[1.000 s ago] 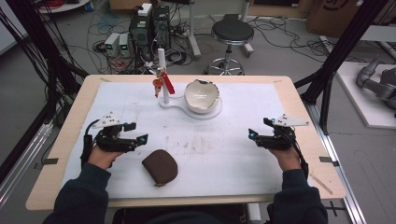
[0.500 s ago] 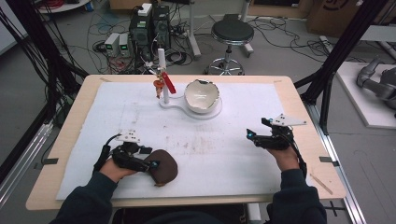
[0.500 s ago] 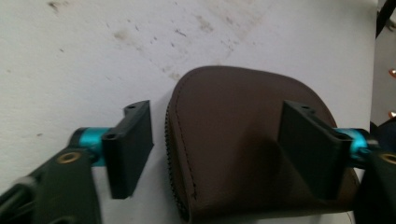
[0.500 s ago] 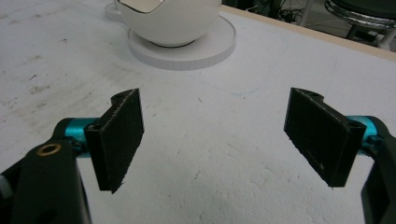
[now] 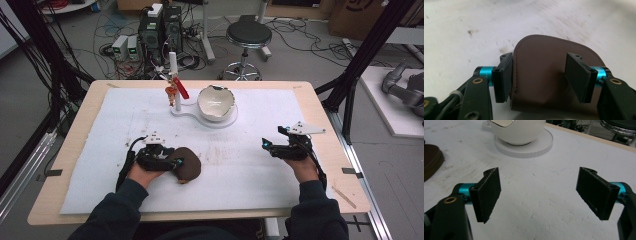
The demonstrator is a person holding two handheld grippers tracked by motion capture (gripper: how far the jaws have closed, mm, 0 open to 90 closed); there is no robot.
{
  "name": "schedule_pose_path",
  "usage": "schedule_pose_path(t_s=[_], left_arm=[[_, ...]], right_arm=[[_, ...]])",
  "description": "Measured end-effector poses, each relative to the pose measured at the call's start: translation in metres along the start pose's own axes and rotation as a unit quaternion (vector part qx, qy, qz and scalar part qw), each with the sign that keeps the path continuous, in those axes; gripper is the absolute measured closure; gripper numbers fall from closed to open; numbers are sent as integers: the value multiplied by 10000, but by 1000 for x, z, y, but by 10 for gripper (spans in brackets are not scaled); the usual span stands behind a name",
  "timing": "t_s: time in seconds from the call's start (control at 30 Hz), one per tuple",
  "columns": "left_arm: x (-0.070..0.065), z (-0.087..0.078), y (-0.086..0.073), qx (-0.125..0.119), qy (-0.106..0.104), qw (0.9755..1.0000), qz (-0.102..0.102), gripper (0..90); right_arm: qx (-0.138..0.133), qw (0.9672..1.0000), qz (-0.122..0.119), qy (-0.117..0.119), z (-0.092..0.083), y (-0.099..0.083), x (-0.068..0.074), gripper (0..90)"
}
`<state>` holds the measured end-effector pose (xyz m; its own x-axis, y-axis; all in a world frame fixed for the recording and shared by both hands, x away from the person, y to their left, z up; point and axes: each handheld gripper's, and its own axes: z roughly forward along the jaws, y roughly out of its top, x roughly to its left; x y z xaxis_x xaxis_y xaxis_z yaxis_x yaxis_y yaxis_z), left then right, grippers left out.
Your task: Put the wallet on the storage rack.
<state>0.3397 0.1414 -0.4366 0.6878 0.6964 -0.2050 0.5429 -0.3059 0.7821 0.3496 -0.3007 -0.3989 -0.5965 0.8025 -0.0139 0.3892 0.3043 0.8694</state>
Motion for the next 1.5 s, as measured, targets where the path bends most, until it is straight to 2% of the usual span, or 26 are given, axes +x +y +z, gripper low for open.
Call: schedule_pose_path(t_s=[0.17, 0.23, 0.33, 0.37, 0.4, 0.53, 0.6, 0.67, 0.8, 0.87, 0.93, 0.97, 1.13, 1.2, 1.3, 1.33, 1.4, 1.47, 1.5], left_arm=[[4, 7, 8, -62, 1, 10000, -33, 401], [9, 7, 8, -20, -65, 9997, -235, 350], [18, 6, 5, 150, -377, 9986, -347, 322], [18, 5, 5, 178, -464, 9982, -325, 334], [17, 5, 5, 167, -527, 9982, -232, 412], [16, 5, 5, 106, -458, 9989, -77, 468], [12, 5, 5, -16, -419, 9989, 186, 491], [8, 4, 6, -147, -399, 9977, 521, 499], [3, 0, 7, -341, -361, 9941, 963, 520], [1, -2, 8, -430, -332, 9928, 1066, 540], [1, -2, 8, -485, -345, 9924, 1077, 558], [1, -2, 8, -489, -333, 9924, 1079, 562], [2, -2, 8, -498, -350, 9922, 1088, 573], [2, -3, 8, -524, -364, 9921, 1084, 575], [2, -3, 8, -525, -375, 9920, 1086, 579], [2, -2, 8, -506, -353, 9920, 1106, 579], [5, -2, 8, -507, -419, 9926, 1020, 578], [7, -2, 8, -514, -406, 9942, 851, 536], [11, -2, 8, -512, -430, 9956, 659, 486]], right_arm=[[0, 10000, -27, 26, 2, 0, 0, 202], [4, 10000, -29, 54, 2, 0, 1, 203], [15, 9999, -43, 140, 5, 0, 5, 203], [43, 9998, -40, 171, 6, 1, 6, 203], [45, 9998, -73, 206, 8, 1, 7, 202], [75, 9989, -32, 464, 15, 3, 15, 202], [111, 9976, -19, 681, 21, 3, 21, 202], [133, 9957, 2, 913, 29, 5, 29, 202], [258, 9890, -49, 1455, 49, 8, 49, 202], [362, 9847, -103, 1703, 61, 9, 58, 202], [443, 9797, -118, 1953, 71, 10, 68, 210], [476, 9772, -112, 2068, 76, 11, 72, 253], [515, 9614, -43, 2703, 97, 17, 95, 304], [664, 9543, -42, 2915, 106, 18, 106, 359], [951, 9454, -246, 3107, 117, 17, 119, 477], [1086, 9462, -362, 3028, 119, 16, 123, 485], [1089, 9447, -464, 3057, 119, 16, 123, 522], [1039, 9463, -626, 2996, 118, 17, 124, 538], [1006, 9471, -711, 2964, 117, 17, 125, 541]])
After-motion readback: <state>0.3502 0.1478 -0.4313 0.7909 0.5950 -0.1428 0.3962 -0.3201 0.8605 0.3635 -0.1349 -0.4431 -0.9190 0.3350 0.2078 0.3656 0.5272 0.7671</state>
